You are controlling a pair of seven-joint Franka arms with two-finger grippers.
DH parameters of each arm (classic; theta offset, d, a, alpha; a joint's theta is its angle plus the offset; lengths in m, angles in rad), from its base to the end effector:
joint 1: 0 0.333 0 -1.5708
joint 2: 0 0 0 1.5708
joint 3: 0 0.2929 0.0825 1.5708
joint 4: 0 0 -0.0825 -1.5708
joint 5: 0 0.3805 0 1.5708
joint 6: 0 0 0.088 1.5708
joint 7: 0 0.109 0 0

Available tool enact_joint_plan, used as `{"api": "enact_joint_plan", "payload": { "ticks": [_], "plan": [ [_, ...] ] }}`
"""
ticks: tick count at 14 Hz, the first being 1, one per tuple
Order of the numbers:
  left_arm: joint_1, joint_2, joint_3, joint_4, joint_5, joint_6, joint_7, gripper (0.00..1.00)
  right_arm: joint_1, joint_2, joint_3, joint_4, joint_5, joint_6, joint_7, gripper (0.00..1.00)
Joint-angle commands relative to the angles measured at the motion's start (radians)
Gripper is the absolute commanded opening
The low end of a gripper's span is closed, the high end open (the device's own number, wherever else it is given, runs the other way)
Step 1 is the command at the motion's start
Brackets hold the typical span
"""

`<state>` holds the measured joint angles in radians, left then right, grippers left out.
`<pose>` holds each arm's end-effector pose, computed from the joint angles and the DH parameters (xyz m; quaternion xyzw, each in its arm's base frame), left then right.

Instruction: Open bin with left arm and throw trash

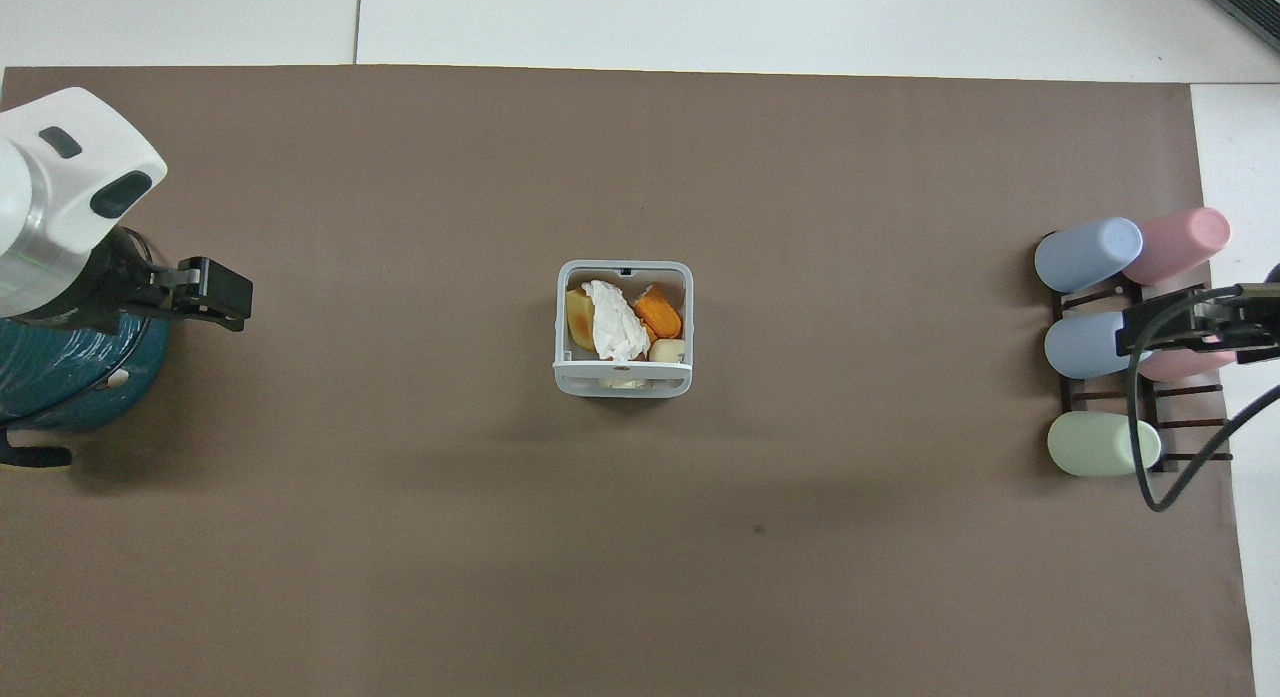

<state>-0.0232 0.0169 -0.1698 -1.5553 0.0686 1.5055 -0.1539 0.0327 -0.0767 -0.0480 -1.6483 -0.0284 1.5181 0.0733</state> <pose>0.5400 -0.0968 0.5922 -0.9987 0.0185 0.0270 0.0381 0.5223 -0.0121 0.6000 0.9986 -0.0445 -0.0264 0.0131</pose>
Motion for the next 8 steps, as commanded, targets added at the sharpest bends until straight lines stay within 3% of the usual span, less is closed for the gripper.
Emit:
{"api": "enact_joint_plan", "payload": {
  "ticks": [1, 8],
  "plan": [
    [0.022, -0.043, 0.003, -0.048, -0.023, 0.062, 0.051, 1.0, -0.008, -0.008, 0.005, 0.001, -0.002, -0.016, -0.029, 1.0],
    [0.026, -0.04, 0.001, -0.048, -0.023, 0.11, 0.054, 1.0, -0.008, -0.008, 0.005, 0.002, -0.002, -0.016, -0.029, 1.0]
  ]
}}
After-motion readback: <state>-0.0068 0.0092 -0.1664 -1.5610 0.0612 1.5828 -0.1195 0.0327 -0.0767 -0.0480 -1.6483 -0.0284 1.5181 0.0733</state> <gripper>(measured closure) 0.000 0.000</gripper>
